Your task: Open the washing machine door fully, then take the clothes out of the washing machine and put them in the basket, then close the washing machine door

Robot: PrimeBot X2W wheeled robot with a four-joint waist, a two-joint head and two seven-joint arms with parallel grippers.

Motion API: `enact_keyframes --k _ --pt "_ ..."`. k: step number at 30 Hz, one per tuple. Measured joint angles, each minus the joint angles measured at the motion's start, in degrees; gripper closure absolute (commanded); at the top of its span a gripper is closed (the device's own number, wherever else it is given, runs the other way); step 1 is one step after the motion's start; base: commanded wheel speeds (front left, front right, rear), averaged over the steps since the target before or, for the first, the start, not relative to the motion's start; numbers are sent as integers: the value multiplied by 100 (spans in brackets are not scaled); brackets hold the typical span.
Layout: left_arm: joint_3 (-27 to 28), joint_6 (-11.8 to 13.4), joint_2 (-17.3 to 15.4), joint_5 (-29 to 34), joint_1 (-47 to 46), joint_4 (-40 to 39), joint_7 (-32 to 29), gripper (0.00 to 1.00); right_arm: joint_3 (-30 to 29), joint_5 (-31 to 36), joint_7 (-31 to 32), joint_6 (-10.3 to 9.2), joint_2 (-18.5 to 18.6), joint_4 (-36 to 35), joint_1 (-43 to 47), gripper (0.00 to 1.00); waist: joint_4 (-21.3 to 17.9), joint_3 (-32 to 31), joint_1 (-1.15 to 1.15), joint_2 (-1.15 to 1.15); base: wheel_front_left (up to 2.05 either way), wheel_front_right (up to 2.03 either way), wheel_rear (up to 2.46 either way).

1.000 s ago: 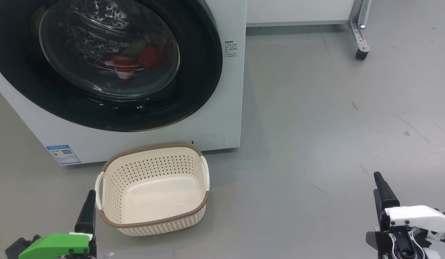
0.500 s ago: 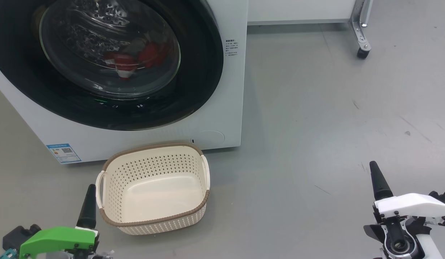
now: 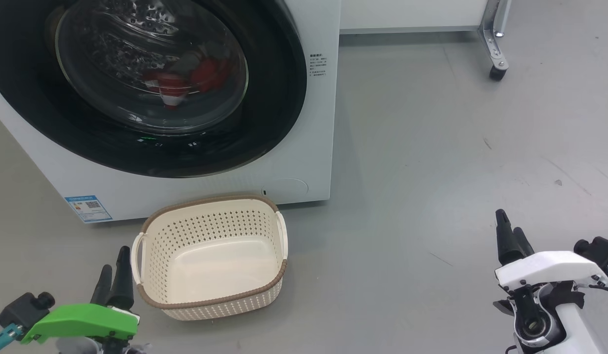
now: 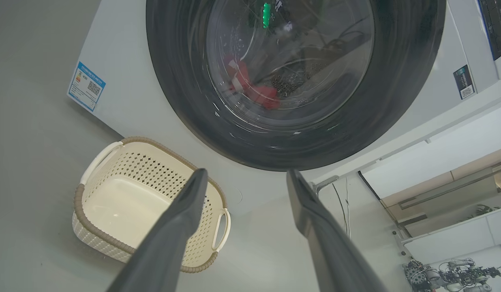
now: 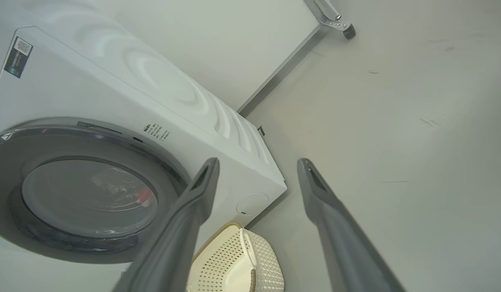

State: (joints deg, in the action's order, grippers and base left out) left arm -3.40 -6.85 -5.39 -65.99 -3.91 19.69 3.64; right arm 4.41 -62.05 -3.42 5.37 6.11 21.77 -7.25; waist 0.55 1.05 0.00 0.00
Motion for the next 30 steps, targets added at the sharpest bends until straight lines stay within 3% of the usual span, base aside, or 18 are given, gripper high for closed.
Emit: enact_keyframes --k 16,30 --pt "-156 -1 -71 1756 -85 -78 316 0 458 1380 -331 -200 124 182 -284 0 -9 16 0 0 0 0 0" --pt "-214 -1 -48 3009 -113 -88 604 0 756 2415 -603 -257 209 366 -548 0 -18 25 0 0 0 0 0"
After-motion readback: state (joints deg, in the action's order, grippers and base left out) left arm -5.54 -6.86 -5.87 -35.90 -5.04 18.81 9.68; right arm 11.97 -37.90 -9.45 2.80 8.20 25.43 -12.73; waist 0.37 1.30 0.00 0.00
